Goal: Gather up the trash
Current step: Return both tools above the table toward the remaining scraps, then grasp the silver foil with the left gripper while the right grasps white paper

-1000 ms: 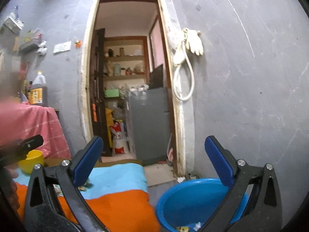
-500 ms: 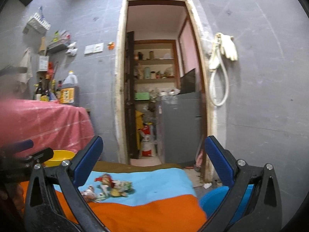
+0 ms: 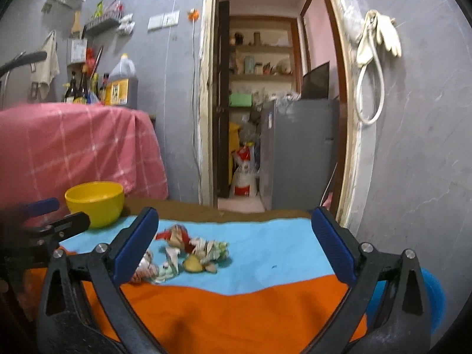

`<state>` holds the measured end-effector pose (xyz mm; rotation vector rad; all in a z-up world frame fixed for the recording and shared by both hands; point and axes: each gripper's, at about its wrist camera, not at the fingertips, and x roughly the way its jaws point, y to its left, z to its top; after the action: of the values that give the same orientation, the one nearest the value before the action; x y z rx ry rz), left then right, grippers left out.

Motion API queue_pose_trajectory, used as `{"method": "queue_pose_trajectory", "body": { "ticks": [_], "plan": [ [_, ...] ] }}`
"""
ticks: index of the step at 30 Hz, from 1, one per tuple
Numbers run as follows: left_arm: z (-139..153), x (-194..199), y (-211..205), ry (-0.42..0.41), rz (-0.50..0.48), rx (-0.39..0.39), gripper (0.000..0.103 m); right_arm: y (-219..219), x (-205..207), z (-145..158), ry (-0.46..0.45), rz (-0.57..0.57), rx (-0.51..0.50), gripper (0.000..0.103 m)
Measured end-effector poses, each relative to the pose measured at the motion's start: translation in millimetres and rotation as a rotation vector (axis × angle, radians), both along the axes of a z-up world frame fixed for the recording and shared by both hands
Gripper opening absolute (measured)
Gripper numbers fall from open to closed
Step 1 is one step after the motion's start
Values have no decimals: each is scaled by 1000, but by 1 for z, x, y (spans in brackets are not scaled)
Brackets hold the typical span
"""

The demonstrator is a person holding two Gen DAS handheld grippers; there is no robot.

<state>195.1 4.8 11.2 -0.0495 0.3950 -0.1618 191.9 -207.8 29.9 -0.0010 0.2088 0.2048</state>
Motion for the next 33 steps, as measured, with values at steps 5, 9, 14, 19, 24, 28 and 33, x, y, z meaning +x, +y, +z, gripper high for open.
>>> {"method": "queue_pose_trajectory", "body": {
  "ticks": [5,9,14,19,24,28,33],
  "plan": [
    [-14,20,0,141,-63,-36,65,9,15,-13,103,52,-34,100],
    [-17,23,-7,185,-137,-45,50,16,26,-22,181,111,-42,100],
    [-22,35,-15,274,-241,-95,42,24,39,-34,271,175,-64,99],
    [-29,49,-20,365,-280,-125,39,30,47,-42,322,210,-84,93],
    [-33,55,-25,421,-299,-123,27,32,56,-47,375,227,-87,90],
    [-31,52,-21,416,-302,-131,17,35,60,-50,402,243,-89,89],
    [-30,51,-16,411,-282,-149,15,43,61,-50,412,269,-115,88]
  ]
}}
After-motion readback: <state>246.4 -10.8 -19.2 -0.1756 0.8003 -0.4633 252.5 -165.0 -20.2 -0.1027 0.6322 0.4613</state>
